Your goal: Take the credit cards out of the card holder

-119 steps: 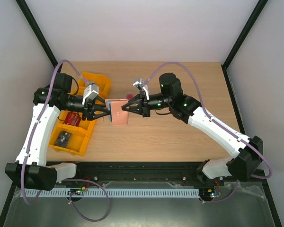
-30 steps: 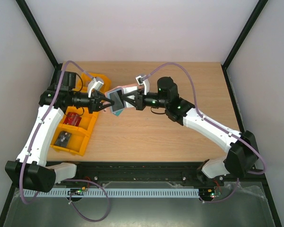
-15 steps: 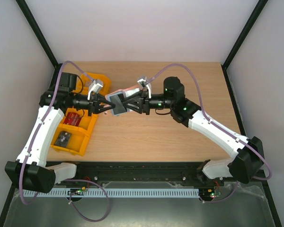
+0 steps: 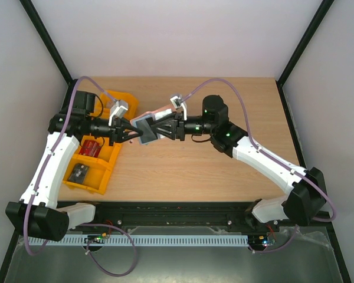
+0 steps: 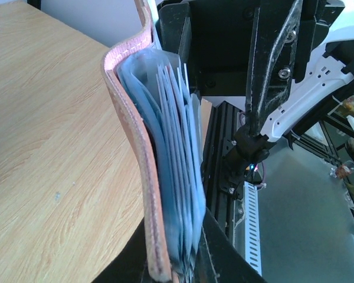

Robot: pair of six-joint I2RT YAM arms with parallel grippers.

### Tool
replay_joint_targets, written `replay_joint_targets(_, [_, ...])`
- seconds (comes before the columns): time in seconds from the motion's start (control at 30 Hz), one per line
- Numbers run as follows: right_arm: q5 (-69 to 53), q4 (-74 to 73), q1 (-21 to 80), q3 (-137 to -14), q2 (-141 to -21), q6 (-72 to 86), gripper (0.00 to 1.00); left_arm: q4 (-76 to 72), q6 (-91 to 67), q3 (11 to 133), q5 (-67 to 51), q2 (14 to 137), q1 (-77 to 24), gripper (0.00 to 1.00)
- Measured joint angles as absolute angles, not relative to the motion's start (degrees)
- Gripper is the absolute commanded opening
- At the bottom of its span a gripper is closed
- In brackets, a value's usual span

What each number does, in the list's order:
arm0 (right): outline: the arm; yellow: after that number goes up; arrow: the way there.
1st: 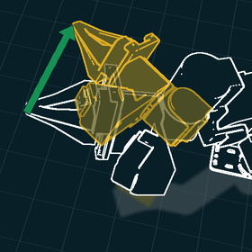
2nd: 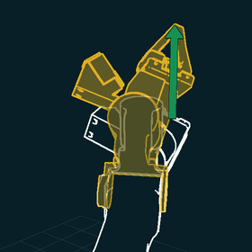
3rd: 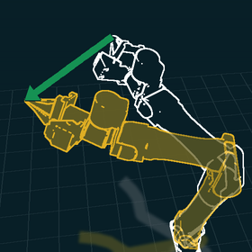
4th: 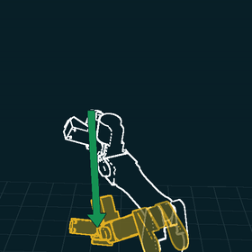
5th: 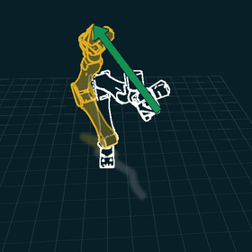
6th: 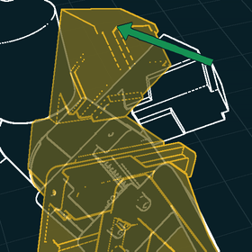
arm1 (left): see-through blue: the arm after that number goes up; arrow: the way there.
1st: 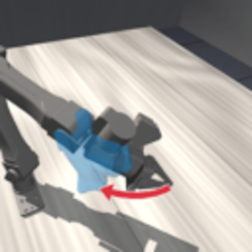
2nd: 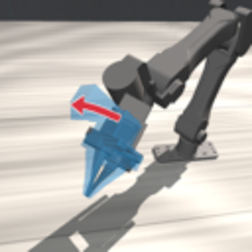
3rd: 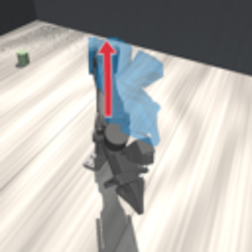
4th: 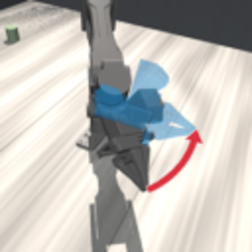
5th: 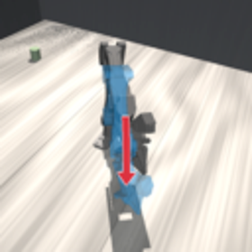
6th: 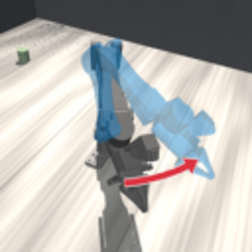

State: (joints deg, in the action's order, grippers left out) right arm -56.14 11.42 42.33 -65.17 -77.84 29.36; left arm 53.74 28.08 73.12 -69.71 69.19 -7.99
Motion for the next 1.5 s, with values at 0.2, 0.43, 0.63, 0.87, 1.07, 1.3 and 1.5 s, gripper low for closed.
replay_joint_targets(0.2, [-48.9, 7.68, 43.29, -67.4, -78.32, 26.33, 0.02, 53.47, 27.53, 73.12, -68.77, 69.17, -8.21, 0.02])
replay_joint_targets(0.43, [-38.94, 3.03, 45.74, -68.27, -76.77, 21.56, 0.02, 51.66, 25.43, 73.12, -67.48, 69.28, -8.51, 0.12])
replay_joint_targets(0.63, [-39.92, 3.75, 46.15, -67.48, -74.35, 20.38, 0.02, 51.57, 25.87, 73.1, -69.89, 69.3, -9.8, 0.21])
replay_joint_targets(0.87, [-45.25, 5.67, 44.95, -66.98, -73.56, 21.02, 0.02, 52.9, 28.53, 73.03, -72.23, 69.3, -10.57, 0.03])
replay_joint_targets(1.07, [-47.46, 6.17, 43.86, -66.98, -73.52, 21.21, 0.02, 53.84, 29.58, 72.53, -72.47, 69.3, -10.59, 0.02])
replay_joint_targets(1.3, [-51.81, 1.67, 43.51, -69.17, -75.5, 19.66, 0.14, 54.04, 29.63, 72.23, -71.68, 69.3, -10.31, 0.02])
replay_joint_targets(1.5, [-52.62, 1.1, 43.79, -69.95, -76.55, 19.49, 0.19, 55.64, 31.29, 72.16, -71.31, 69.3, -10.09, 0.02])
